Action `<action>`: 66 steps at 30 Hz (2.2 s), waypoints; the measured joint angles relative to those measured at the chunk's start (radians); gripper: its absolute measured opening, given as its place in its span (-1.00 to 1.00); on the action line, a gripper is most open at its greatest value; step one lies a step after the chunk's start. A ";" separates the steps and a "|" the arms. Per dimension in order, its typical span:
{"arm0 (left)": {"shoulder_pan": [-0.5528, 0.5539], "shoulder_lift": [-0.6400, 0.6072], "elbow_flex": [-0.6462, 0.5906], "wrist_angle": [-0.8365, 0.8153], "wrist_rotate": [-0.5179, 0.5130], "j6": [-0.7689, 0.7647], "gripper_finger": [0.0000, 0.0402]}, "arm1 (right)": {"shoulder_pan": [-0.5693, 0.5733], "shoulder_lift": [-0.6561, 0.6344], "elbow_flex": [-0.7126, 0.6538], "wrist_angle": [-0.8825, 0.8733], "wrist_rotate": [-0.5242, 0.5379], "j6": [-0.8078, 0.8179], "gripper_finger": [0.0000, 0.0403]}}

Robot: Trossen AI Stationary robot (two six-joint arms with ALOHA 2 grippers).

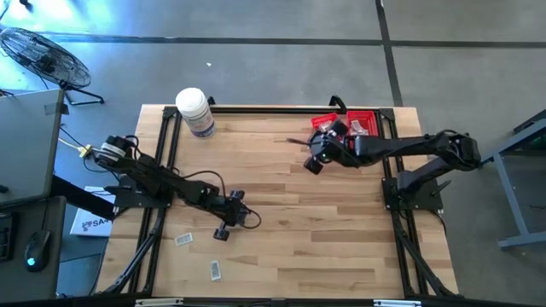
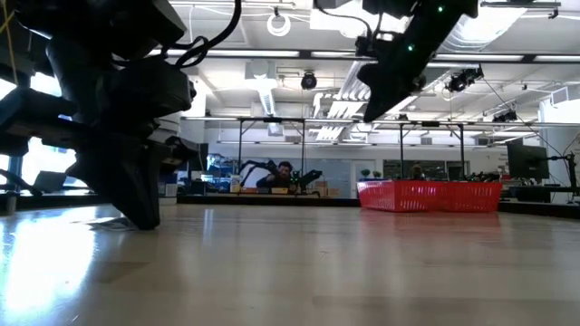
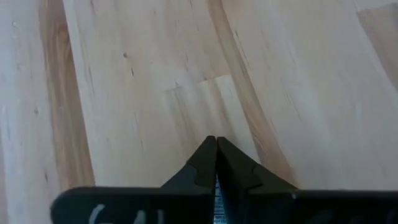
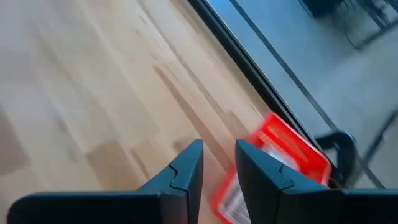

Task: Pick & Place First Aid Supplies
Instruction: Put the ointment pack into the right red bin

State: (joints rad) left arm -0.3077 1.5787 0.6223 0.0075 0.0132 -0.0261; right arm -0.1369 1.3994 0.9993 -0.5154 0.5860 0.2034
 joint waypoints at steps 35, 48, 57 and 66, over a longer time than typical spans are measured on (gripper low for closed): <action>0.167 -0.284 -0.004 0.404 -0.515 0.019 -1.00 | 0.224 0.447 0.000 0.825 -0.296 -0.280 -0.32; 0.223 -0.279 -0.004 0.507 -0.539 0.022 -1.00 | 0.170 0.455 0.000 1.141 -0.285 0.090 -0.17; 0.223 -0.279 -0.004 0.509 -0.547 0.022 -1.00 | 0.163 0.455 0.000 1.209 -0.289 0.186 -0.22; 0.223 -0.279 -0.004 0.491 -0.535 0.018 -1.00 | 0.163 0.455 0.000 1.208 -0.253 0.141 -0.76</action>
State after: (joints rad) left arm -0.0849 1.2995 0.6186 0.4988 -0.5220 -0.0082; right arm 0.0257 1.8542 0.9997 0.6923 0.3326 0.3439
